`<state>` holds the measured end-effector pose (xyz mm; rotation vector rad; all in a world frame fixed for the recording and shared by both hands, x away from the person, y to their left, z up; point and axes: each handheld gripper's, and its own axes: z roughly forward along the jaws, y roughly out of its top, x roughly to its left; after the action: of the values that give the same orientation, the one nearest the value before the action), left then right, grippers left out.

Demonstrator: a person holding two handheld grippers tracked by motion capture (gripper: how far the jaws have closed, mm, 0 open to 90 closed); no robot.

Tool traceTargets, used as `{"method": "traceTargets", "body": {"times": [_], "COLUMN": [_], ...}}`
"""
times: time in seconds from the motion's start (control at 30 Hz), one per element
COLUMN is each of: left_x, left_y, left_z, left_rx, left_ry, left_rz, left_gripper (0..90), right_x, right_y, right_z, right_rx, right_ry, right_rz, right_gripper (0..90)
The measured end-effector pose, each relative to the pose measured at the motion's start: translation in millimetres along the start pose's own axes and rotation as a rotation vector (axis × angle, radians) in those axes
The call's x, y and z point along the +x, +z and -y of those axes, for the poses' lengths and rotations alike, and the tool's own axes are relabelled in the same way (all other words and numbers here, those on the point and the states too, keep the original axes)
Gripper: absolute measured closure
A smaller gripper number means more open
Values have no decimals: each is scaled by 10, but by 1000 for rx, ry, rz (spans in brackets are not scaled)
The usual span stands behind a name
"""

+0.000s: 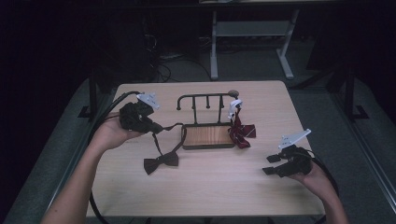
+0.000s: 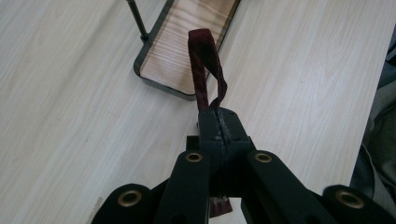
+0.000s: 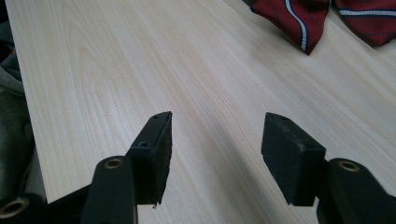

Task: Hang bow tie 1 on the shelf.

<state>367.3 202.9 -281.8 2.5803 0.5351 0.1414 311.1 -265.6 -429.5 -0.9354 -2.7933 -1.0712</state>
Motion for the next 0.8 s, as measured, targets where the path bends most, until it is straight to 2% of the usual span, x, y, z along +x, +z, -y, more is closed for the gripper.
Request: {"method": "traceTargets", "body": {"times": [0.33,0.8], "left_x": [30,55], "left_y": [-32,-92], "left_z": [-103,-219], "left_rx": [-1,0], "left_ry": [13,8], "left_rz": [-4,-24], "left_gripper": [900,900], "right_x": [-23,-63], "right_y": [5,8], "right_z": [9,5], "right_rx": [1,-7], "right_ry": [0,-8], "right_rz": [-2,-7], "right_gripper": [430,431]}}
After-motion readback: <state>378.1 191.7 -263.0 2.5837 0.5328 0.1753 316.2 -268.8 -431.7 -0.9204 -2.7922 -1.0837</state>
